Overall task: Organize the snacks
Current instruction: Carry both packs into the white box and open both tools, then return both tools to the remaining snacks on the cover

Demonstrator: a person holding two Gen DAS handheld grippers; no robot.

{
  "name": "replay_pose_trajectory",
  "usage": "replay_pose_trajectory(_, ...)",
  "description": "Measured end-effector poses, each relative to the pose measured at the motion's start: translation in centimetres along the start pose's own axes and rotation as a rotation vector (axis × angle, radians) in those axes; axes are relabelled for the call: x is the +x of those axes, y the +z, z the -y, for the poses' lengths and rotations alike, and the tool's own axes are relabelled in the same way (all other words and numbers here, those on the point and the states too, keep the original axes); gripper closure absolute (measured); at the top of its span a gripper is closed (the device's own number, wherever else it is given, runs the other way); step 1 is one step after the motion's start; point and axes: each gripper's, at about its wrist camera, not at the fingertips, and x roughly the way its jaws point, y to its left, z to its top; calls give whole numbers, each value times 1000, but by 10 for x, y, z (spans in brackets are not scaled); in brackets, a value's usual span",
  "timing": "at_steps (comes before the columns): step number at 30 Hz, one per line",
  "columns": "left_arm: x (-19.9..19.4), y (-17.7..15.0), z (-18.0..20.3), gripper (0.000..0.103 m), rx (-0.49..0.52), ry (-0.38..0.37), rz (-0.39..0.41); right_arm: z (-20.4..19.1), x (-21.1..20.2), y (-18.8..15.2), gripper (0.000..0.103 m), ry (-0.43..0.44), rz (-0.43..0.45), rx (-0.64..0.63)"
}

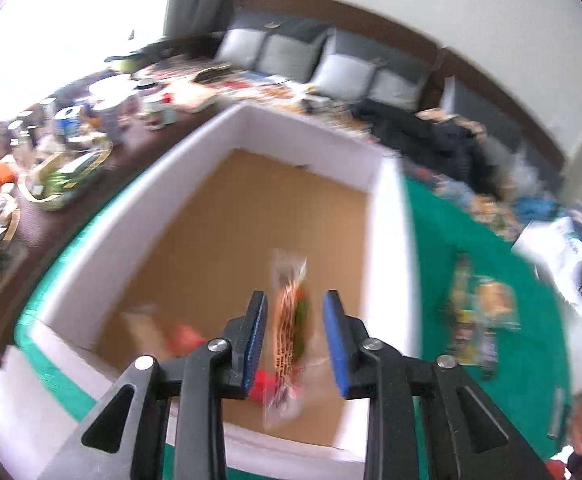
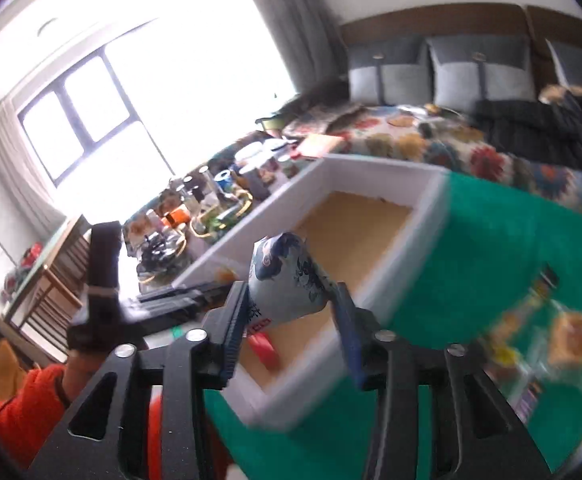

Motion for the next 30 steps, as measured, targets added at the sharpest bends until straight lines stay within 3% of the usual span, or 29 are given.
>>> replay_pose_trajectory(1, 3, 0, -6, 58, 6, 25, -9, -6, 10, 3, 33, -19, 4, 3)
replay_pose_trajectory(3, 2, -3, -10, 35, 27, 94, -7, -8, 26, 7, 33, -82, 11, 33)
replay_pose_trajectory(5, -6, -11, -5, 24, 46, 94, 19, 0, 19, 0, 32, -111, 26, 65)
replay_pose_trajectory(6, -13, -18, 3, 18, 60, 73, 38, 9, 10, -9, 31, -128, 36, 72)
replay_pose_trajectory(8, -22, -35, 28, 14, 106, 10, 57, 30, -11, -31, 28, -193, 42, 65)
replay_pose_trajectory(12, -20, -75, 102, 5, 208, -165, 6, 104, -54, -108, 28, -436, 19, 91)
replay_pose_trajectory(15, 5, -113, 159, 5, 252, -259, -70, 165, -82, -171, 28, -618, -49, 166)
replay_pose_trajectory(19, 65, -149, 209, 5, 270, -218, -174, 233, -107, -227, 28, -737, -123, 313)
replay_pose_trajectory(25, 132, -154, 229, 5, 253, -106, -168, 275, -102, -230, 28, -761, -119, 347)
replay_pose_trajectory(30, 152, -151, 236, 5, 340, -48, -121, 275, -92, -228, 27, -798, -113, 277)
